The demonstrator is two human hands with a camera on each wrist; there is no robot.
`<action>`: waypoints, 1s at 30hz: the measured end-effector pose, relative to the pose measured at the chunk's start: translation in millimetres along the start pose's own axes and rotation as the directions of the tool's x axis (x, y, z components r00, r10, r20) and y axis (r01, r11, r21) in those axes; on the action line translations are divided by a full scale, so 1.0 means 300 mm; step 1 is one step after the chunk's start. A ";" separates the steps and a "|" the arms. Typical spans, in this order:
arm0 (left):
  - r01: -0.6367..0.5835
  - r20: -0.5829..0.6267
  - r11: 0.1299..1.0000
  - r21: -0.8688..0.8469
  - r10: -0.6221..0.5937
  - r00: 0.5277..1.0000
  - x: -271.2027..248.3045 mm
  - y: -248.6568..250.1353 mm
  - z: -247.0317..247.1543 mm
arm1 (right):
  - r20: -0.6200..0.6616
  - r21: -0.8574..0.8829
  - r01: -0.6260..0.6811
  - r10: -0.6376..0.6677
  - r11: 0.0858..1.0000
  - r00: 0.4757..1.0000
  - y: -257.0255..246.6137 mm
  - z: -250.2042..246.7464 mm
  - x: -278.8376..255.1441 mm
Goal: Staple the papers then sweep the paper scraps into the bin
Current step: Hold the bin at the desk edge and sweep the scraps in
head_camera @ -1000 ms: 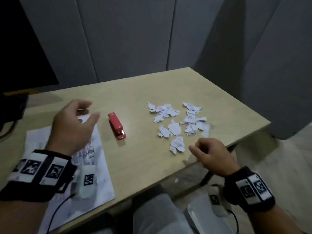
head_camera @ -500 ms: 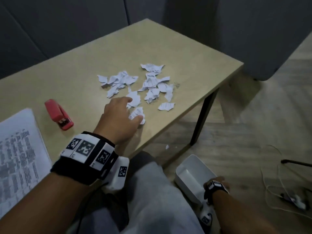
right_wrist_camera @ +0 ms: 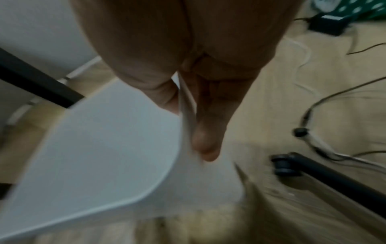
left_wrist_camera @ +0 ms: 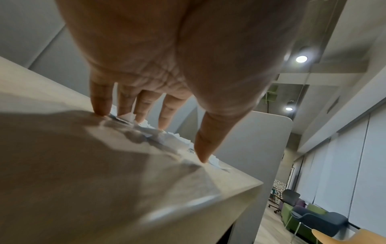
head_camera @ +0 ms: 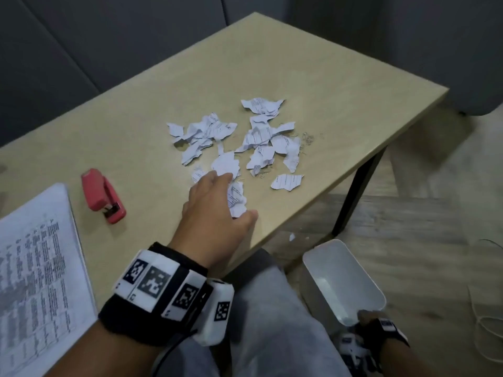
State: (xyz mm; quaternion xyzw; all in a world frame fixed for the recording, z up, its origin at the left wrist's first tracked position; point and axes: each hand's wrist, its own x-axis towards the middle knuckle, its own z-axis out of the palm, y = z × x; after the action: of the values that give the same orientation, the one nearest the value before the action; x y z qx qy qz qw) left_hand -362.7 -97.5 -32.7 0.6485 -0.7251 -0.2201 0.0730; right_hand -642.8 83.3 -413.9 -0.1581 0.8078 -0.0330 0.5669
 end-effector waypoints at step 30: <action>-0.573 0.277 0.819 0.027 0.545 0.791 -0.192 0.237 0.164 | -0.263 0.268 0.556 -0.496 0.786 0.828 -0.501 -0.271 -0.902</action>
State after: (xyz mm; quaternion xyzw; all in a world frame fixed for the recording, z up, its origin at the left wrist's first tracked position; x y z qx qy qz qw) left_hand -437.8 -26.0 -36.8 0.3737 -0.8985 -0.2302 0.0048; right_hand -602.2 9.7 -104.9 -0.2757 0.7609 -0.3404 0.4788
